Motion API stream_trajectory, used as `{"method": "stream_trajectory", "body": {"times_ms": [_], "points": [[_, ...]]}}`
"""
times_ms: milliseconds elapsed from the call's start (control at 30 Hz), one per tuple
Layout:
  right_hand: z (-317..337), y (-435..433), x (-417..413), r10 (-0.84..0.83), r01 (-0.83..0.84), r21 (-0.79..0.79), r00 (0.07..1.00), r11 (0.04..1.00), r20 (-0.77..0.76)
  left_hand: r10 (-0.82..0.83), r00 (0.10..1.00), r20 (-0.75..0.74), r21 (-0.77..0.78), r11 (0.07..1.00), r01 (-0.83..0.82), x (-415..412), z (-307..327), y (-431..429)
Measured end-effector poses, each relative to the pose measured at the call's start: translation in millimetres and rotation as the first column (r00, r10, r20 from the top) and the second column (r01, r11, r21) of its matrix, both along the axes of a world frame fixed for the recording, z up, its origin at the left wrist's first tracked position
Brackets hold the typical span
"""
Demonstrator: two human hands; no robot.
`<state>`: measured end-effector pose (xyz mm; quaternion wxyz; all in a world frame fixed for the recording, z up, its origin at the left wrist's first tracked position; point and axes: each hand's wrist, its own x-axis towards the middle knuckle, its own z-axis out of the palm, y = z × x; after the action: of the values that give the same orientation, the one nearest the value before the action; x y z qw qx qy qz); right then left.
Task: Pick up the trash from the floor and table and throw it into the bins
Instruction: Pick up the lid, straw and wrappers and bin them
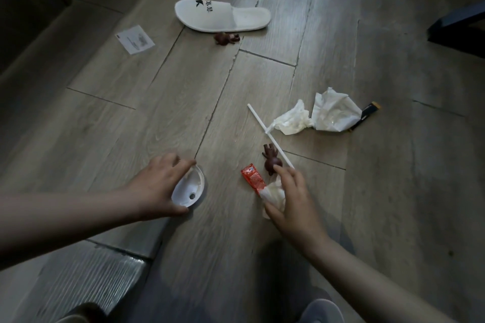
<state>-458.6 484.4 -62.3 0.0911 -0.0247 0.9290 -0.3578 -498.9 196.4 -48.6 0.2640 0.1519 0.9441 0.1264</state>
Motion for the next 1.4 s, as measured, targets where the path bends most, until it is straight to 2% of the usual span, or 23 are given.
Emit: {"method": "stream_trajectory", "body": {"times_ms": [333, 433, 500, 567, 733, 900, 1033, 1200, 1300, 1400], "points": [[13, 3, -41, -0.015, 0.007, 0.075, 0.993, 0.997, 0.115, 0.008, 1.0, 0.015, -0.001, 1.0, -0.008, -5, -1, 2], [16, 15, -57, -0.06, 0.054, 0.105, 0.997, 0.993, 0.051, 0.047, 0.999, 0.016, 0.03, 0.998, -0.047, -8, -2, 3], [18, 28, -76, -0.117, 0.119, 0.173, 0.993, 0.978, -0.026, 0.052, 0.999, 0.011, 0.048, 0.997, -0.052, -10, -3, 4], [19, 44, -97, -0.144, 0.149, 0.263, 0.989, 0.953, -0.037, 0.042, 0.999, 0.016, 0.053, 0.998, -0.042, -11, -5, 5], [19, 57, -128, -0.062, 0.004, 0.367, 0.987, 0.93, 0.146, 0.006, 1.0, 0.028, 0.031, 0.999, -0.007, -13, -6, 7], [10, 32, -117, 0.044, -0.06, 0.375, 0.998, 0.925, 0.053, -0.007, 1.0, 0.012, 0.02, 1.0, 0.007, -13, -10, 6], [6, 22, -115, 0.148, -0.213, 0.319, 0.965, 0.924, 0.216, -0.025, 0.999, 0.022, -0.008, 1.0, 0.025, -14, -13, 5], [9, 18, -115, 0.185, -0.334, 0.388, 0.909, 0.859, 0.374, -0.01, 1.0, 0.012, -0.003, 1.0, 0.01, -15, -17, 3], [2, 11, -91, 0.162, -0.299, 0.404, 0.927, 0.864, 0.339, -0.014, 1.0, 0.013, -0.01, 1.0, 0.014, -14, -19, 3], [-11, 2, -67, 0.09, -0.17, 0.491, 0.979, 0.854, 0.181, -0.013, 1.0, 0.001, -0.003, 1.0, 0.013, -14, -19, 3]]}}
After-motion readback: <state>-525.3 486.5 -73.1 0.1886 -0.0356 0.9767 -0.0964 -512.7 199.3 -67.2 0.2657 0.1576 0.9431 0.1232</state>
